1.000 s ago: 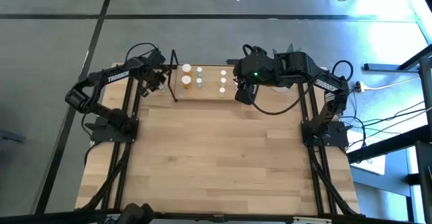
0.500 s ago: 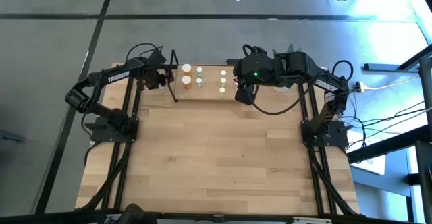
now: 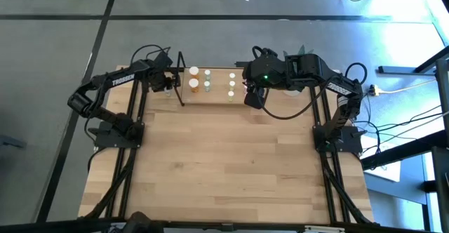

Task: Pick and place medicine bottles onto shelf by color
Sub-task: Put the blue pill bottle on the shelf aligned with the other blue pill bottles

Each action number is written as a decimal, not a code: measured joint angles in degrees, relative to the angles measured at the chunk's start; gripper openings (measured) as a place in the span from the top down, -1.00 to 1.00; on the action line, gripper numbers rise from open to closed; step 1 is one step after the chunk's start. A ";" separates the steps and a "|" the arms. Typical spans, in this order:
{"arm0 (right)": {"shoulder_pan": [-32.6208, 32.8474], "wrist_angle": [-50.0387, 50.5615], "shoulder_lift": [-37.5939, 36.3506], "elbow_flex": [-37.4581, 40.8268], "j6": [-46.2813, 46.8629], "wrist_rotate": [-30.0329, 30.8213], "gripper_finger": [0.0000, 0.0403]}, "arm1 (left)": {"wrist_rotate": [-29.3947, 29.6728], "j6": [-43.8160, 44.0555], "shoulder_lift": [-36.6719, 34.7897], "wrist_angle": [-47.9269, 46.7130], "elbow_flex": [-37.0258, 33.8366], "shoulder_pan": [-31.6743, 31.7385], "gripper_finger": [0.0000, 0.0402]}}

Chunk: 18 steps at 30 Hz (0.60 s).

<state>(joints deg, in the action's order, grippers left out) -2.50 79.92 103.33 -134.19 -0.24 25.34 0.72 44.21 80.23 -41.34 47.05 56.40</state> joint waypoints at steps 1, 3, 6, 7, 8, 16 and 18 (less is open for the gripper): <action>0.00 0.00 0.00 0.00 -0.01 0.00 0.02 | 0.19 0.00 0.01 0.09 0.00 0.00 0.47; 0.00 0.00 0.00 0.00 -0.08 0.00 0.02 | 1.42 0.02 0.02 0.15 0.00 0.00 0.47; 0.00 0.00 0.00 0.00 0.00 0.00 0.02 | 2.81 0.15 0.02 0.21 -0.02 0.04 0.47; 0.00 0.00 0.00 0.00 -0.06 0.02 0.02 | 2.98 0.24 0.02 0.19 -0.02 0.04 0.47; 0.00 0.00 0.00 -0.02 -0.08 0.00 0.02 | 3.08 0.46 0.02 0.20 -0.02 0.04 0.47; 0.00 0.00 0.00 0.00 0.01 0.00 0.02 | 3.94 1.75 -0.04 -2.25 0.02 0.09 0.47; 0.00 0.00 0.00 0.00 -0.08 0.01 0.02 | 4.78 1.58 -0.09 -3.88 0.08 0.09 0.47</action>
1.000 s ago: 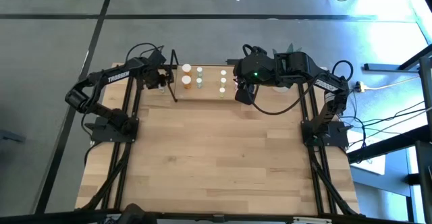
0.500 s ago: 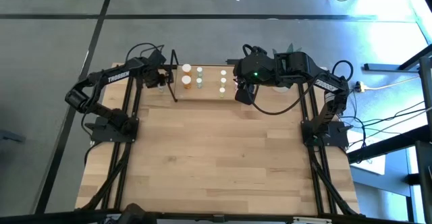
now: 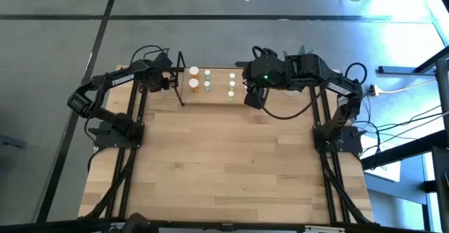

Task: Pick and place medicine bottles onto shelf by color
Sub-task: Put the blue pill bottle on the shelf aligned with the other blue pill bottles

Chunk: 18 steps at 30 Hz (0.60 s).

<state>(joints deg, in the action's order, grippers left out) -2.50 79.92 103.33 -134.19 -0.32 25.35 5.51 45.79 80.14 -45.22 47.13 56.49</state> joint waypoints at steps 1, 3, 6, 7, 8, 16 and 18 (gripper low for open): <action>0.00 0.00 0.00 0.00 0.03 -0.01 0.02 | 0.66 -0.66 -0.02 -0.96 0.03 0.00 0.47; 0.00 0.00 0.00 0.00 0.07 -0.01 0.02 | 2.00 -1.55 -0.16 -3.06 0.00 0.00 0.47; 0.00 0.00 0.00 0.00 0.00 0.02 0.02 | 3.56 -3.21 -0.76 -5.87 -0.29 0.01 0.47; 0.00 0.00 0.00 0.00 0.07 0.00 0.02 | 3.95 -4.06 -1.03 -6.86 -0.39 0.02 0.47; 0.00 0.00 0.00 0.00 0.09 -0.01 0.02 | 4.32 -4.27 -1.23 -7.76 -0.39 0.02 0.47; 0.00 0.00 0.00 0.00 0.01 0.00 0.02 | 3.04 -8.31 -3.86 -11.98 -0.37 -0.04 0.48; 0.00 0.00 0.00 0.00 0.09 -0.01 0.02 | 1.94 -9.31 -5.32 -12.06 -0.35 -0.04 0.48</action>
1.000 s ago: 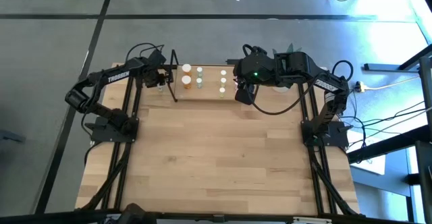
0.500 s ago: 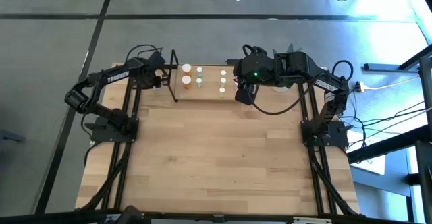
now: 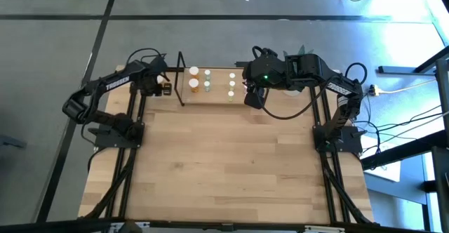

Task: Pick and place medicine bottles onto shelf by color
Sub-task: Put the blue pill bottle on the shelf aligned with the other blue pill bottles

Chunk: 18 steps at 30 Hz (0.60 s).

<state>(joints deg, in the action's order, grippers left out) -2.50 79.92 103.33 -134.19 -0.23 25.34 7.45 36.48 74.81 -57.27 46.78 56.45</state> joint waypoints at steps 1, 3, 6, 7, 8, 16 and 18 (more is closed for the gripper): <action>0.00 0.00 0.00 0.00 -0.03 0.01 0.02 | -0.42 -0.75 -0.80 -0.23 0.02 0.00 0.48; 0.00 0.00 0.00 0.00 -0.09 0.00 0.02 | -1.27 -2.52 -2.57 -1.47 0.04 0.00 0.48; 0.00 0.00 0.00 0.00 -0.02 0.00 0.02 | -2.61 -5.25 -5.41 -4.68 0.09 0.00 0.48; 0.00 0.00 0.00 0.00 -0.08 0.00 0.02 | -2.88 -6.37 -6.37 -5.89 0.09 -0.01 0.48; -0.01 0.00 0.00 0.00 -0.09 0.00 0.02 | -3.12 -7.34 -7.35 -7.14 0.09 0.00 0.48; -0.02 0.00 0.00 0.00 -0.02 0.00 0.02 | -9.84 -14.35 -15.38 -14.83 0.13 -0.14 0.48; 0.00 0.00 0.00 -0.01 -0.09 0.00 0.02 | -10.62 -16.34 -17.10 -16.20 0.15 -0.89 0.48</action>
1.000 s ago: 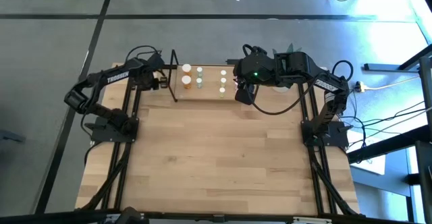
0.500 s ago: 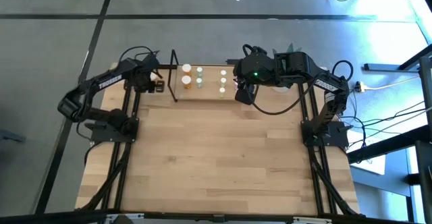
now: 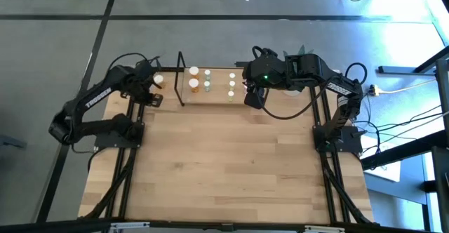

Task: Pick and place medicine bottles onto shelf by color
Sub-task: Put the blue pill bottle on the shelf aligned with the other blue pill bottles

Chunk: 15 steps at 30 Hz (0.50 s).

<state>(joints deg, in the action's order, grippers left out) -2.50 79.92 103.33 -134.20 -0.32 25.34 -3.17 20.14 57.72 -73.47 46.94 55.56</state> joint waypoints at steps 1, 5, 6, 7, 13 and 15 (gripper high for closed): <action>-0.02 0.00 0.00 0.01 0.01 0.00 0.02 | 0.02 -1.13 -0.72 -0.58 0.00 -0.58 0.48; -0.01 0.00 0.00 0.01 0.00 0.00 0.02 | -0.01 -3.78 -2.76 -2.26 0.02 -4.75 0.48; 0.00 0.00 0.00 0.01 0.01 0.00 0.02 | -0.07 -4.11 -3.22 -2.42 0.02 -6.08 0.48; 0.00 -0.02 0.00 0.01 0.07 0.00 0.02 | -0.38 -4.23 -3.58 -2.41 0.02 -7.35 0.48; -0.01 0.00 0.00 0.01 0.07 0.00 0.02 | -3.75 -4.11 -5.29 -2.84 0.04 -15.95 0.48; 0.00 0.00 0.00 0.01 0.01 0.00 0.02 | -3.88 -3.13 -5.57 -2.80 0.04 -18.85 0.48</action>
<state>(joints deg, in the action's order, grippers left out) -2.50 79.92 103.33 -134.19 -0.31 25.34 -7.05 17.00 52.14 -76.27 46.98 36.71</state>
